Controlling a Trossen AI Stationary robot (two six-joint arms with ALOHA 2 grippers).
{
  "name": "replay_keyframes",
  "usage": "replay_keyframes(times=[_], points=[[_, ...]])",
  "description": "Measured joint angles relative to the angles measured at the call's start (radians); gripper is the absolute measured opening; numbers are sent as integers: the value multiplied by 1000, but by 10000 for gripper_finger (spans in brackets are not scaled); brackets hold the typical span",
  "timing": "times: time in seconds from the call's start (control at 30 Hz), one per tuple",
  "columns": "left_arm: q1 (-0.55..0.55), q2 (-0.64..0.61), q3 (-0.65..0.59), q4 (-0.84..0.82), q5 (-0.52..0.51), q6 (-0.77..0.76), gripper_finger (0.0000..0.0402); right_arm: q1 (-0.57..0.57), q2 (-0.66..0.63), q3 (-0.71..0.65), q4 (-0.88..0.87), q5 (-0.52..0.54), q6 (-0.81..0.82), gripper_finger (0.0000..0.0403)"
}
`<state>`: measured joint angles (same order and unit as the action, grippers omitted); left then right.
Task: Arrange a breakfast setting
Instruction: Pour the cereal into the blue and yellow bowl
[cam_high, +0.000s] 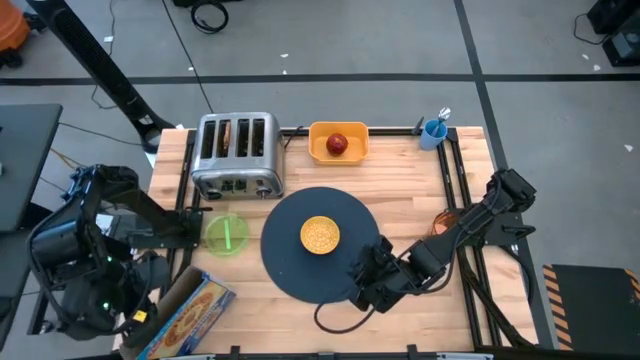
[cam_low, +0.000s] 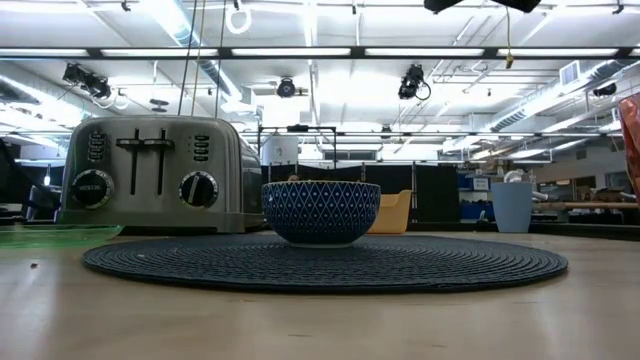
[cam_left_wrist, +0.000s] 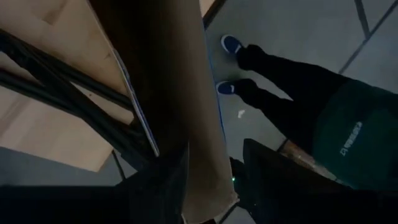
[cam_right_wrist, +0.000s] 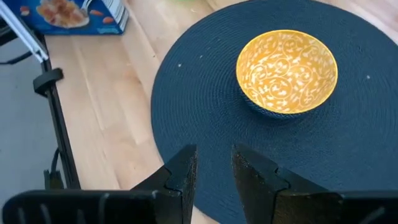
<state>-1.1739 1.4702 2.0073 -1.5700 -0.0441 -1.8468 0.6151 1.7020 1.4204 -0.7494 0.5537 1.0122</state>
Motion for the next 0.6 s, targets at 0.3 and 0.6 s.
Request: replay_keyframes(times=[0.3, 0.6], points=[[184, -27, -100, -3, 0, 165, 162, 0, 0, 0, 1, -1, -72, 109], [259, -18, -125, -1, 6, 237, 162, 0, 0, 0, -2, -5, -133, 109]])
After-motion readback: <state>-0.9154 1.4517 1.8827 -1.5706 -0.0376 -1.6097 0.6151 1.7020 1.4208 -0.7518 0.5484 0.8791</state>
